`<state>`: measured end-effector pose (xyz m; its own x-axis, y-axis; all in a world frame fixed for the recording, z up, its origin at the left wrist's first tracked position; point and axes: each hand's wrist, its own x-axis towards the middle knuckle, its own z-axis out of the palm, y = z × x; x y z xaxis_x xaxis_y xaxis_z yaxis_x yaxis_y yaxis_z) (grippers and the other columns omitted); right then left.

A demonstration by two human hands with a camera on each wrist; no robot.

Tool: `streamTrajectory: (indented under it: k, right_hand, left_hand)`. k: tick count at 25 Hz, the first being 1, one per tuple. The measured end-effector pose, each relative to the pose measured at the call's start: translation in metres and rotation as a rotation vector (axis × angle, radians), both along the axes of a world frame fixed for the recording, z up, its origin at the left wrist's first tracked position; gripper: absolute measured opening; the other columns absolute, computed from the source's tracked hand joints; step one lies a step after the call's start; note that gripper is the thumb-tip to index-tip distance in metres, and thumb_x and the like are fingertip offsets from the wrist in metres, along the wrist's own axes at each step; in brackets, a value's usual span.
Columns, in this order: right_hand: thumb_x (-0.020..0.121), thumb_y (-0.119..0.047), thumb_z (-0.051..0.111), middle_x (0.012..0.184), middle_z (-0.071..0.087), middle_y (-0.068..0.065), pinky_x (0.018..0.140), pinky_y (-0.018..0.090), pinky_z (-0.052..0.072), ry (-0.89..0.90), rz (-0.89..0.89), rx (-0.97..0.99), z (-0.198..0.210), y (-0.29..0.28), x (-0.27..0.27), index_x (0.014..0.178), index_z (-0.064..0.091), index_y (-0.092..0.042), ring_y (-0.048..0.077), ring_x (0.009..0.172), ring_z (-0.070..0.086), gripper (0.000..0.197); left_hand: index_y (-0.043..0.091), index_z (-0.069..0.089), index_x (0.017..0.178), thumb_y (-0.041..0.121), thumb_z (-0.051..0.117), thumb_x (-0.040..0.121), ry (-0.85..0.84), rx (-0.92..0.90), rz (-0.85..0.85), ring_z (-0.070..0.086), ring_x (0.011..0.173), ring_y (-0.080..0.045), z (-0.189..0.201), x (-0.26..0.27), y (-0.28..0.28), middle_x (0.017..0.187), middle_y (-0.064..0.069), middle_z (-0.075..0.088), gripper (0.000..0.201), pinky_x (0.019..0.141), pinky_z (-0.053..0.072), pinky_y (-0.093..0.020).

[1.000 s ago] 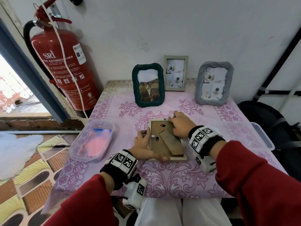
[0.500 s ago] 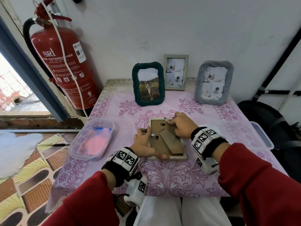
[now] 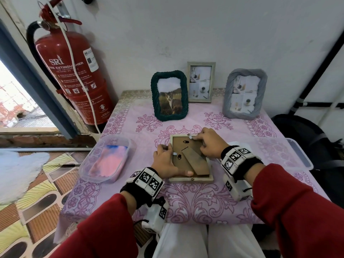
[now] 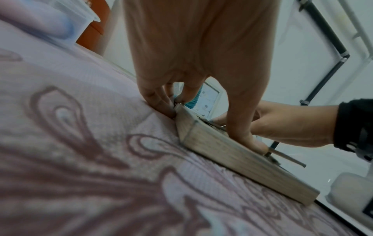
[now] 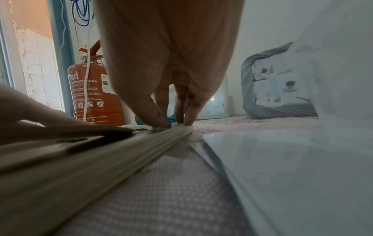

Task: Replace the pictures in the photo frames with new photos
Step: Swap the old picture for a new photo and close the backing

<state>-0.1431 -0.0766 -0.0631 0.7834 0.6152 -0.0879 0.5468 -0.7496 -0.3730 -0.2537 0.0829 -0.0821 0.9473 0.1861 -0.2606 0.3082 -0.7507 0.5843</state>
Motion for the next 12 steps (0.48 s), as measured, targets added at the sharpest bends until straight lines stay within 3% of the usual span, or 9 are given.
streamTrajectory:
  k: [4, 8, 12]
  right_hand:
    - [0.085, -0.002, 0.051, 0.118, 0.045, 0.015, 0.098, 0.031, 0.038, -0.002, 0.005, -0.007, -0.002, 0.0, -0.001, 0.128, 0.057, -0.012, 0.029, 0.114, 0.041, 0.044]
    - [0.083, -0.001, 0.05, 0.119, 0.045, 0.015, 0.098, 0.033, 0.037, 0.012, -0.013, 0.017, -0.001, -0.001, -0.002, 0.131, 0.054, -0.012, 0.029, 0.115, 0.04, 0.05]
    - [0.081, 0.0, 0.05, 0.119, 0.046, 0.015, 0.096, 0.032, 0.036, 0.017, -0.02, 0.034, -0.001, -0.001, -0.004, 0.131, 0.053, -0.013, 0.029, 0.116, 0.038, 0.051]
  left_hand:
    - [0.009, 0.011, 0.149, 0.059, 0.079, 0.056, 0.003, 0.02, 0.0, 0.021, 0.129, -0.027, 0.0, -0.001, -0.002, 0.135, -0.005, 0.02, 0.125, 0.115, 0.024, -0.036]
    - [0.01, -0.003, 0.15, 0.055, 0.075, 0.066, 0.082, 0.036, -0.106, 0.018, 0.134, -0.027, 0.003, -0.001, 0.008, 0.141, -0.007, 0.012, 0.123, 0.114, 0.022, -0.033]
    - [0.012, -0.003, 0.149, 0.056, 0.076, 0.065, 0.08, 0.061, -0.088, 0.018, 0.134, -0.029, 0.003, 0.0, 0.006, 0.142, -0.008, 0.011, 0.123, 0.113, 0.022, -0.033]
